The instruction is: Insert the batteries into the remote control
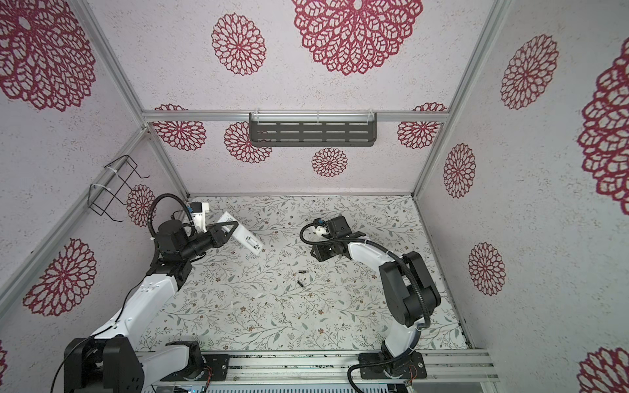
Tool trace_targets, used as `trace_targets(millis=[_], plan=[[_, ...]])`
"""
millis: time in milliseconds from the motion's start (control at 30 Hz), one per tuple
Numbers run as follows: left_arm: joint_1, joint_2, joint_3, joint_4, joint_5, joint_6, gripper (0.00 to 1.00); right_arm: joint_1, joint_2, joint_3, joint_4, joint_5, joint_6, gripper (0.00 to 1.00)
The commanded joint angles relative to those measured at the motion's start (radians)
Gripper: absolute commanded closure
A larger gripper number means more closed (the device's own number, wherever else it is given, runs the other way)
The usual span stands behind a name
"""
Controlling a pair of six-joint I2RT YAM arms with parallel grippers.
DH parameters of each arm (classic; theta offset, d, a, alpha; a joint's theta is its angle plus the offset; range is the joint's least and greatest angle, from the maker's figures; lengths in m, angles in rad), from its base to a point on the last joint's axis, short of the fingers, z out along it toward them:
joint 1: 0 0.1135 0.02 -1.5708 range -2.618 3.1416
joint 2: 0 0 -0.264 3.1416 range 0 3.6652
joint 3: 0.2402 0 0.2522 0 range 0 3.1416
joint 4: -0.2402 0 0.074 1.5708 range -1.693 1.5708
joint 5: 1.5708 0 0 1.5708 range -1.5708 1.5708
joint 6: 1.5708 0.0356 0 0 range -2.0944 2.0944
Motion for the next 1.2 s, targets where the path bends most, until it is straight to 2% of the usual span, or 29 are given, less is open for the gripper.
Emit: trace_targets(millis=[0,133,267,433,667,800,967,1167], plan=[[0.004,0.003,0.005,0.046,0.055,-0.013,0.89,0.012,-0.031,-0.019,-0.002,-0.026,0.002,0.54],[-0.009,-0.003,-0.008,0.066,0.064,-0.057,0.89,0.045,-0.043,-0.051,-0.001,-0.008,0.016,0.54],[-0.076,-0.015,-0.004,0.004,0.072,-0.064,0.89,0.09,-0.042,-0.089,0.02,0.028,0.031,0.54],[-0.143,-0.115,-0.036,-0.138,-0.019,-0.027,0.9,0.116,-0.035,-0.114,0.034,0.067,0.045,0.54],[-0.151,-0.286,-0.098,-0.261,-0.134,-0.037,0.9,0.123,0.007,-0.051,-0.022,0.117,0.089,0.55],[-0.152,-0.366,-0.12,-0.314,-0.193,-0.047,0.9,0.134,-0.016,-0.065,-0.028,0.084,0.124,0.55],[-0.152,-0.382,-0.112,-0.379,-0.223,-0.044,0.9,0.161,-0.018,-0.069,-0.045,0.095,0.199,0.55],[-0.152,-0.395,-0.132,-0.371,-0.218,-0.064,0.9,0.187,-0.03,-0.079,-0.055,0.12,0.204,0.55]])
